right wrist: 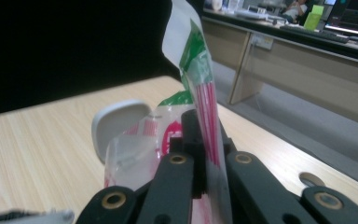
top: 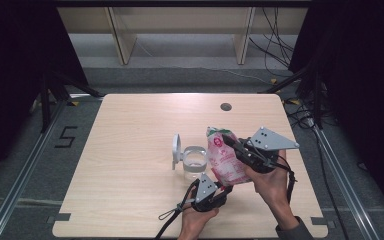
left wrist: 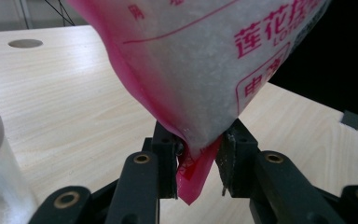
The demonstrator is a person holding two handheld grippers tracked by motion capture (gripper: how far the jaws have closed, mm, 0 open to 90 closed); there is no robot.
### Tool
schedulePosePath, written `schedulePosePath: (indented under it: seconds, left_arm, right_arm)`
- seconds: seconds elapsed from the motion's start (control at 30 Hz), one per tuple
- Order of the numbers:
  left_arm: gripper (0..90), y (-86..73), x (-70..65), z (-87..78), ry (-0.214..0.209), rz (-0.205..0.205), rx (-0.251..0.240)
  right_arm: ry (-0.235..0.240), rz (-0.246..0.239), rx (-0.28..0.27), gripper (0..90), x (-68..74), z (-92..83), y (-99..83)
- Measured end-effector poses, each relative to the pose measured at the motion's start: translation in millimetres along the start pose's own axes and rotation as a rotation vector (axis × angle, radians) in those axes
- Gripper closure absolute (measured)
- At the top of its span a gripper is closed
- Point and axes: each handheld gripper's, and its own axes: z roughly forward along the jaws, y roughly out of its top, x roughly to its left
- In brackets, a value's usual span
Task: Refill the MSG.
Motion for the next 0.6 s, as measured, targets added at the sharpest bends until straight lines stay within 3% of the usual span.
schedulePosePath:
  seconds: [0.03, 0.1, 0.13, 0.33, 0.43, 0.47, 0.6]
  left_arm:
    - [70.3, -1.1, -2.7, -0.6, 0.005, -0.045, 0.015]
    - [70.4, -1.4, -3.5, 0.7, 0.007, -0.056, 0.0]
    - [70.4, -1.6, -3.6, 3.2, -0.013, -0.068, -0.022]
    - [70.7, 1.8, -3.8, 7.4, -0.003, -0.079, -0.033]
    - [71.1, 3.2, -4.4, 8.0, 0.003, -0.072, -0.023]
    - [71.1, 3.0, -4.3, 8.5, 0.0, -0.074, -0.024]
    - [71.4, 1.7, -3.2, 10.8, -0.007, -0.084, -0.041]
  right_arm:
    - [-0.004, -0.001, -0.009, 90.0, -1.4, 2.3, -0.1]
    - [0.015, 0.019, 0.004, 90.0, -1.6, 5.8, 1.5]
    - [0.009, 0.024, 0.0, 90.0, -1.7, 7.1, 1.7]
    - [0.023, 0.03, 0.007, 90.0, -1.8, 17.2, 7.0]
    - [0.008, -0.009, 0.017, 90.0, 2.0, 25.0, 10.5]
    - [0.027, -0.005, 0.027, 90.0, 3.9, 27.7, 11.0]
    - [0.024, -0.014, 0.037, 90.0, 5.2, 36.5, 11.3]
